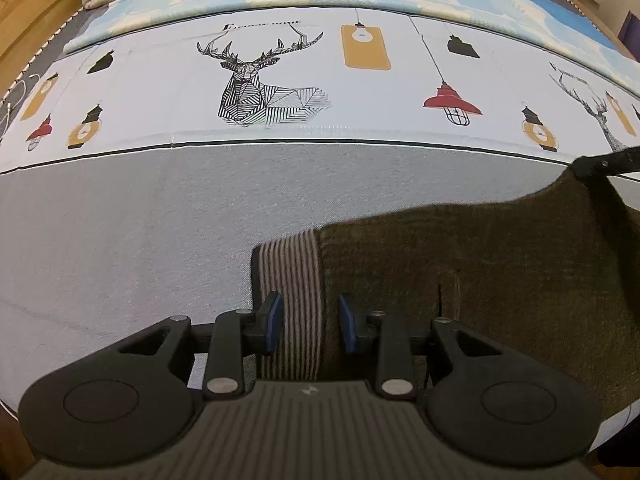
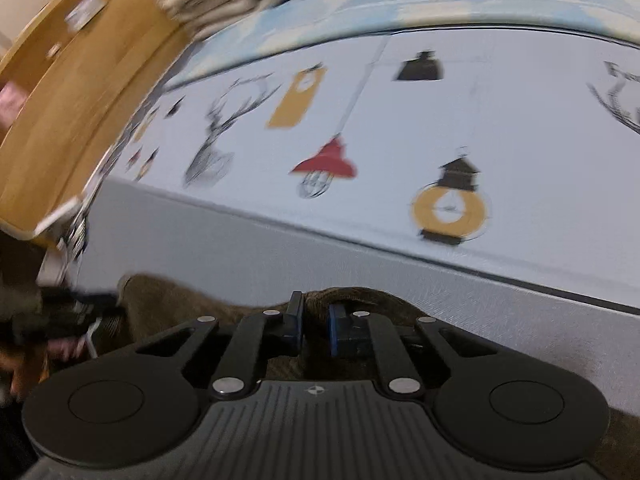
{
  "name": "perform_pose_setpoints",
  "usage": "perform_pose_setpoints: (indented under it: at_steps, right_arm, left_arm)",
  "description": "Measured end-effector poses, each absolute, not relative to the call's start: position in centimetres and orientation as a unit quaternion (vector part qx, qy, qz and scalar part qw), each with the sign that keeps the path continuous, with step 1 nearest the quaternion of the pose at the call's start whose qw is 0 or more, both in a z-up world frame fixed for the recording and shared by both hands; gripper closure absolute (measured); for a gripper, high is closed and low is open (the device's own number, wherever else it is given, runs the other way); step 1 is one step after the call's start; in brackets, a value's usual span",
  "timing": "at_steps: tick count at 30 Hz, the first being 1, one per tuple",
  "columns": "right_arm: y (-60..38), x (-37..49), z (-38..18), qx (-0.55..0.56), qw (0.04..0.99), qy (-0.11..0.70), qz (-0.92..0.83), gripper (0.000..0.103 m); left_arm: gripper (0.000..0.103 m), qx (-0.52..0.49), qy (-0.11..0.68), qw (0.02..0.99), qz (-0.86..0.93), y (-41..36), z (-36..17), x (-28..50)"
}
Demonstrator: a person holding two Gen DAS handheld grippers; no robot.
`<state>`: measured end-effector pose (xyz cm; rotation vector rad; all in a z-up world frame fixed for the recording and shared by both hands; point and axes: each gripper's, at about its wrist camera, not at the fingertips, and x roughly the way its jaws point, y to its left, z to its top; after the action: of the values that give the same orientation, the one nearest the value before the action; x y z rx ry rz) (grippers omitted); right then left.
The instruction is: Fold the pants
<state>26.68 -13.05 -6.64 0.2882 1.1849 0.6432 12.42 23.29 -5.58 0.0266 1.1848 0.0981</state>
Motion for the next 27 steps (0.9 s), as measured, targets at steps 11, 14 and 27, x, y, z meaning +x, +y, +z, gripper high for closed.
perform_pose_setpoints:
  at_steps: [11, 14, 27]
  right_arm:
    - [-21.3, 27.3, -4.2, 0.183, 0.833, 0.492, 0.177, 0.082]
    - [-20.2, 26.2, -4.3, 0.142, 0.81, 0.512, 0.248, 0.056]
    - [-20.9, 24.2, -5.7, -0.009, 0.787, 0.54, 0.3, 0.056]
  left_arm:
    - [0.069, 0.012, 0.555, 0.83, 0.052, 23.2, -5.3, 12.1]
    - [0.069, 0.011, 0.553, 0.831, 0.05, 22.8, -5.2, 12.1]
    - [0.068, 0.023, 0.557, 0.829, 0.047, 22.4, -5.5, 12.0]
